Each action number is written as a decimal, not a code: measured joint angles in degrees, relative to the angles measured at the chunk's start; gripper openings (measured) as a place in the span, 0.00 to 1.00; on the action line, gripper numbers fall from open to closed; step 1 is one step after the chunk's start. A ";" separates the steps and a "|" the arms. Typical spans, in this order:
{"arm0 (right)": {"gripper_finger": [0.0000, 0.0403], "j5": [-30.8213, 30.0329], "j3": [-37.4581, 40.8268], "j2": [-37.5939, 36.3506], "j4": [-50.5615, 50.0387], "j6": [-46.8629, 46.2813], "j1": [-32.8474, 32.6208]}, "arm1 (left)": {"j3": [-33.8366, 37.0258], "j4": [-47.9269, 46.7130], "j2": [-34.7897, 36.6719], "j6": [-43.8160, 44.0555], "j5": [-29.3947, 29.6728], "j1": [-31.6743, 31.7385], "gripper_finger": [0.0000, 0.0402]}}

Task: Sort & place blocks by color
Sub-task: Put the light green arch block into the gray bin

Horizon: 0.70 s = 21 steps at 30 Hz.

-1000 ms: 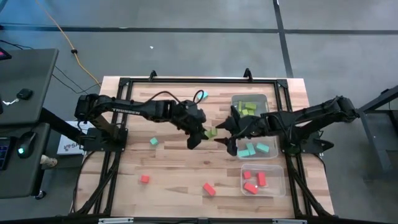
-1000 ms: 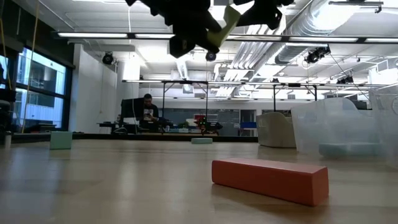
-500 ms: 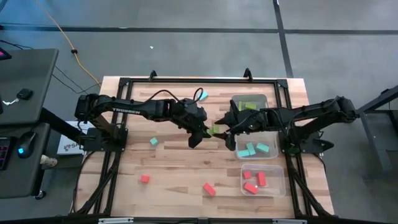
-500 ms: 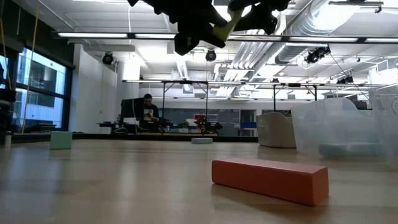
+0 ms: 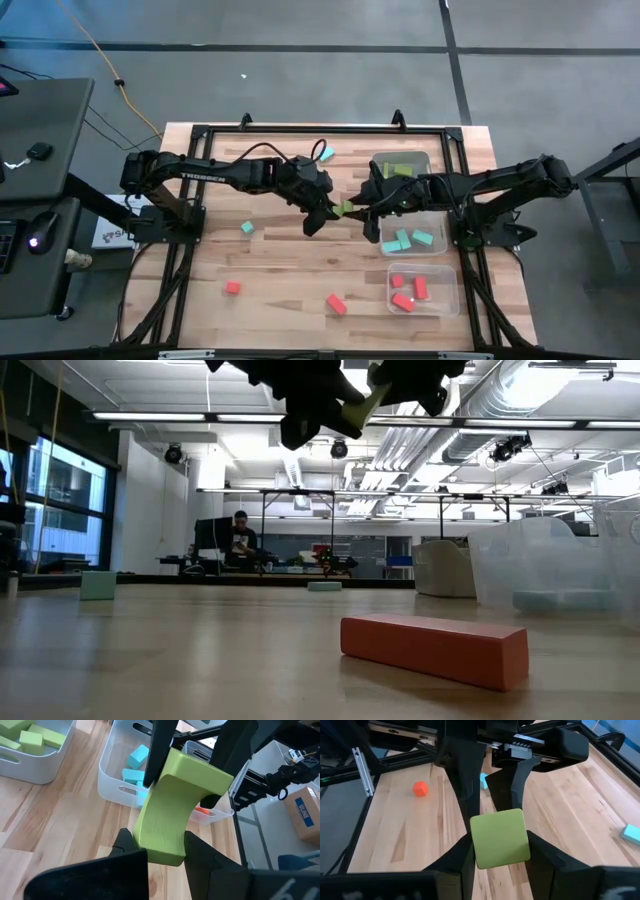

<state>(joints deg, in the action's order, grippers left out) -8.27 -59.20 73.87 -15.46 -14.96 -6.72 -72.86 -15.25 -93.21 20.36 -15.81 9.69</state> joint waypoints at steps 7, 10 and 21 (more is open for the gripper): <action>0.28 -0.79 0.00 0.00 0.06 -0.53 0.00 | 0.00 0.04 0.00 -0.21 0.21 0.68 0.10; 0.28 -1.61 0.00 0.00 0.04 -1.68 0.06 | 0.00 0.04 0.00 -0.23 0.58 0.89 0.12; 0.28 -3.32 0.00 0.00 0.70 -5.34 2.10 | 0.00 0.46 0.00 -3.32 1.68 3.08 0.30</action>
<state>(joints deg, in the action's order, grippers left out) -11.59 -59.20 73.87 -14.77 -20.30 -4.62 -72.86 -14.79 -93.21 17.04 -14.13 12.76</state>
